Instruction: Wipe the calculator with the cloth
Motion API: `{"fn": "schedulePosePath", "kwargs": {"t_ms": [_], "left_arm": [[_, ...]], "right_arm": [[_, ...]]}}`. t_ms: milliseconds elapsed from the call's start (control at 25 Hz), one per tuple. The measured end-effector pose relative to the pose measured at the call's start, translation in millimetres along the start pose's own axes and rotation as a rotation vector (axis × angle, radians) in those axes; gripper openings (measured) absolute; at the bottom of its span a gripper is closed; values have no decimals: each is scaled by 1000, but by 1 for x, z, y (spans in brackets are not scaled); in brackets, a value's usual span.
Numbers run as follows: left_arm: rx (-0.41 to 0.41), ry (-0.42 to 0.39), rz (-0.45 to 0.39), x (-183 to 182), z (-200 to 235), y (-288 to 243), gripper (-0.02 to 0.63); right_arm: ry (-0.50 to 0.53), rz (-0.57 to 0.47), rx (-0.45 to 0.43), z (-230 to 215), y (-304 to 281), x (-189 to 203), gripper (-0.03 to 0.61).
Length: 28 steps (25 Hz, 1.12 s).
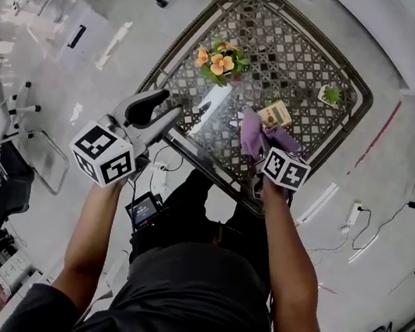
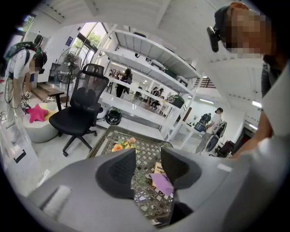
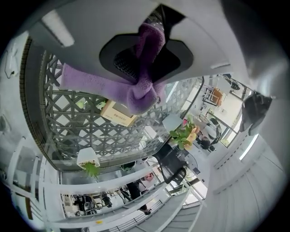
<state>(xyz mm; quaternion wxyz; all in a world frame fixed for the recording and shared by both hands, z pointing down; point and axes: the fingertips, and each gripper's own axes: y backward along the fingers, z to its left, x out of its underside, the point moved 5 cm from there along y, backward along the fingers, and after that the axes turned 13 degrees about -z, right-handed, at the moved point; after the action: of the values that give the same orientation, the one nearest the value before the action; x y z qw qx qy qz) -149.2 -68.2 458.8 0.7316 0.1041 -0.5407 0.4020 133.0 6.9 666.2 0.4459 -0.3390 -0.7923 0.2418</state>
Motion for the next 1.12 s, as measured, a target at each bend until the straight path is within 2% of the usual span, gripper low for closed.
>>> {"fn": "schedulePosePath", "kwargs": {"t_ms": [400,560,840,960,1120], "left_arm": [[-7,1,-2,-1,2,7,229],[-11,-3,-10,-5,2,12,229],[-15,-18,-34,-17,1,21,229],[-17,-28,-47,-25,-2,26,229],[-20,-43,-60,-34,-6,36,229]], "right_arm": [[73,46,-42,18,-16,-2,75],[199,96,-84,27,-16,3,75],[435,303,-187,42,-6,36,78],[481,337,-205,46,3,40,101],[505,319,-224,56,20,31,118]]}}
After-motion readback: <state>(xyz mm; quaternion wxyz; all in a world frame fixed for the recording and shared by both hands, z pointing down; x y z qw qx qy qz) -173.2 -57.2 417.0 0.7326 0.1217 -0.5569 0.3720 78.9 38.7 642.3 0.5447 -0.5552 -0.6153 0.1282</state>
